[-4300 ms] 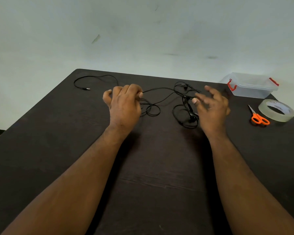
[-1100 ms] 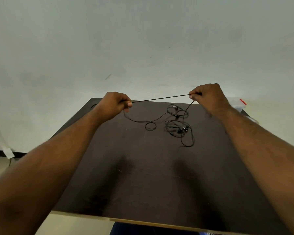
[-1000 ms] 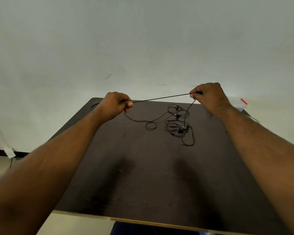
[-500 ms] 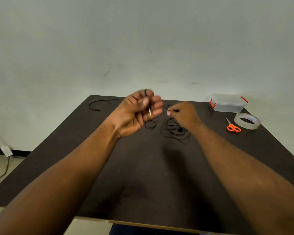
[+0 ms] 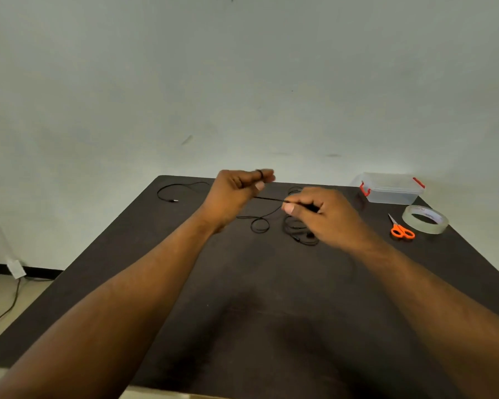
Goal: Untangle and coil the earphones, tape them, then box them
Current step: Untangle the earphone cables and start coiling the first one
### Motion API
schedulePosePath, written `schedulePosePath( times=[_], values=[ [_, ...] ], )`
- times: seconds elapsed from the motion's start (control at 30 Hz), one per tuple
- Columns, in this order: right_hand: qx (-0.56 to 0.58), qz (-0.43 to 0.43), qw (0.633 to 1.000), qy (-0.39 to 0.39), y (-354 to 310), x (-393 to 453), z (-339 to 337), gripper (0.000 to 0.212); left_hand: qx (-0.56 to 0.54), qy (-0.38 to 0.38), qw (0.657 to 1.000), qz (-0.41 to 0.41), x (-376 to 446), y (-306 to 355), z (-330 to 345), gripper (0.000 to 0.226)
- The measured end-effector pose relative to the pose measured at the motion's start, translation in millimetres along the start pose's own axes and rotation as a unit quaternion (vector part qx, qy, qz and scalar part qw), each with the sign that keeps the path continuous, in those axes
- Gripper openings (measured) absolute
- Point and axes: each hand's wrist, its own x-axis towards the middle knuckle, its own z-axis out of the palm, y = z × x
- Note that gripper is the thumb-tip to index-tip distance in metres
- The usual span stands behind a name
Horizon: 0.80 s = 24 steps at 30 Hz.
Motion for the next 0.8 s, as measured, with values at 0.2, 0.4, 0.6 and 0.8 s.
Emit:
schedulePosePath(
  times=[0.2,0.4,0.6,0.8],
  values=[
    [-0.066,-0.045,0.997,0.002,-19,24,-40,0.009,-0.087,-0.173,0.977,-0.091,-8,9,5,0.035],
    [-0.032,-0.043,0.998,-0.014,-25,37,-49,0.008,-0.142,-0.259,0.946,-0.136,-18,23,8,0.030],
    [0.190,0.058,0.980,0.012,-8,29,-17,0.017,-0.326,-0.219,0.915,-0.093,-25,47,16,0.032],
    [0.197,0.095,0.976,-0.018,-8,1,31,0.015,-0.378,-0.010,0.926,-0.018,-5,52,10,0.026]
  ],
)
